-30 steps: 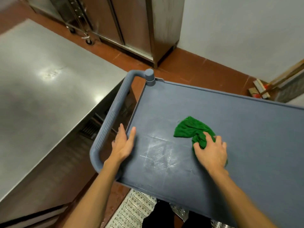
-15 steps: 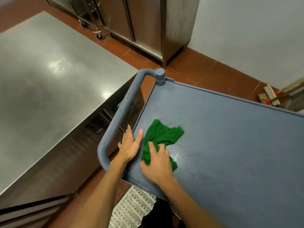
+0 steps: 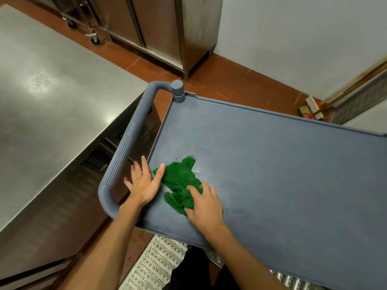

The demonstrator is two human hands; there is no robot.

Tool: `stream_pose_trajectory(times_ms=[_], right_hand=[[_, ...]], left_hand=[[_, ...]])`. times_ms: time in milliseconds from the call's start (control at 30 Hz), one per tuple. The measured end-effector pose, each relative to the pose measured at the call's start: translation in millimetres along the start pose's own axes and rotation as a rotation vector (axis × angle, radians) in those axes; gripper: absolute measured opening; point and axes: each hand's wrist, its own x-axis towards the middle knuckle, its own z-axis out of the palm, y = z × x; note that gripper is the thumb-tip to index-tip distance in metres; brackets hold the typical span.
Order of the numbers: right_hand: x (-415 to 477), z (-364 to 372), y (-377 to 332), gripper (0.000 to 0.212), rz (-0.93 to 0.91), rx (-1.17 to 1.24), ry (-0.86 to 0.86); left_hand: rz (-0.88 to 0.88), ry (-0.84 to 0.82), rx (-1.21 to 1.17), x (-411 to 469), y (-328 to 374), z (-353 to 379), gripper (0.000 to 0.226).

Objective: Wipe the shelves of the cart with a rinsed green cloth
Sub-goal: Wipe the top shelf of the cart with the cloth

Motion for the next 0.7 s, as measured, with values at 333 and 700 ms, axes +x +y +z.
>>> stream_pose_trajectory(times_ms=[333, 700], right_hand=[[-63.7, -37.3, 124.9, 0.061, 0.308, 0.065, 0.159], [-160.3, -94.3, 286.4, 0.056, 0.704, 0.049, 0.306]], left_hand=[[0.011, 0.057, 0.035, 7.5, -8.1, 4.9, 0.126], [0.004, 0.128, 0.094, 15.5, -19.9, 8.9, 0.097]])
